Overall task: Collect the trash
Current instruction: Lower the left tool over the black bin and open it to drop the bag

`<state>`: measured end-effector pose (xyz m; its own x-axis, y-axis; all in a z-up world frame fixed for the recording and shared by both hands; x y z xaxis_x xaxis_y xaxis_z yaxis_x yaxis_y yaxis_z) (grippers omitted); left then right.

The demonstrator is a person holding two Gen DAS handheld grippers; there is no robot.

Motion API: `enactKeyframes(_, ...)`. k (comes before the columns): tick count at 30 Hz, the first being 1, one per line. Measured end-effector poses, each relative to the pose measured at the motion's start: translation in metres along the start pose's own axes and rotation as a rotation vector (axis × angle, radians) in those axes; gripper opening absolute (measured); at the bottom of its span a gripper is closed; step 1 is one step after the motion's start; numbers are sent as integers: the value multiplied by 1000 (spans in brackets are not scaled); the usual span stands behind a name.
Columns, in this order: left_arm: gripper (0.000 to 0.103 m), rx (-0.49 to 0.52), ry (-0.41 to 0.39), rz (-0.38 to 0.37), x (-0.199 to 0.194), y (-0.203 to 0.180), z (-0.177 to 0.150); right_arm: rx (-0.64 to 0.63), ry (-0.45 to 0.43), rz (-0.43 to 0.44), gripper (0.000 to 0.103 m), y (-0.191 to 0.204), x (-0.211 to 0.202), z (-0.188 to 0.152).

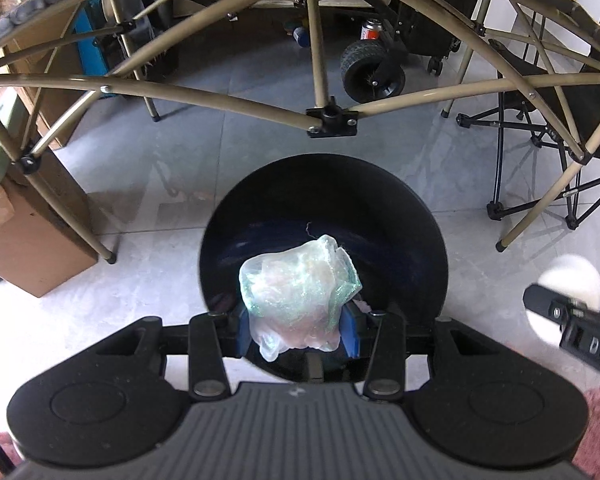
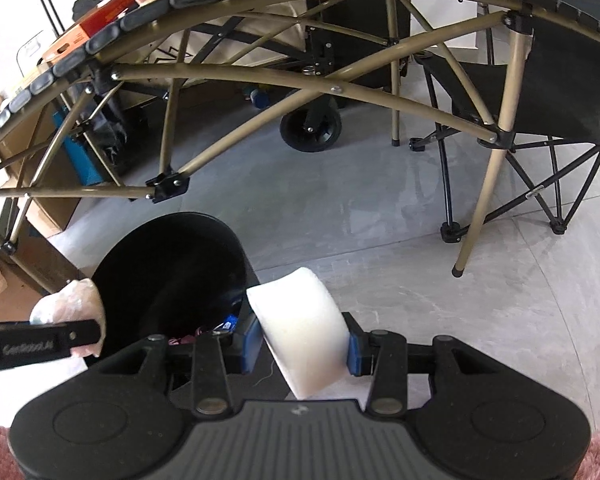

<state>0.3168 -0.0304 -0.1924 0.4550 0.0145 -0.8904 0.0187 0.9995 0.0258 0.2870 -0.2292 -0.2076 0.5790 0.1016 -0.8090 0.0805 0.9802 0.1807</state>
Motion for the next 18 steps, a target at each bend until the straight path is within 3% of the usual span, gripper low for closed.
enactKeyframes(4, 43, -30, 21, -30, 8, -6, 7, 15, 3, -5, 40, -5, 3, 2)
enactKeyframes(18, 43, -67, 87, -15, 37, -11, 16, 35, 25, -49, 40, -18, 17, 0)
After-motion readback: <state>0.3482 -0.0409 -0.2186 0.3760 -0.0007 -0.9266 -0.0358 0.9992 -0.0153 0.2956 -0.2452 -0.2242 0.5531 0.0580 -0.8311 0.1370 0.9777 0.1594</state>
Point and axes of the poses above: each gripper's, at about its wrist camera, not at the fingertips, and x roughly the way its jaws point, y to its left, z to its top, the point moved 7 cm from there along x, roughly the way its jaws point, and after that the axes turned 2 degrees about z, right-handed, at the moved point
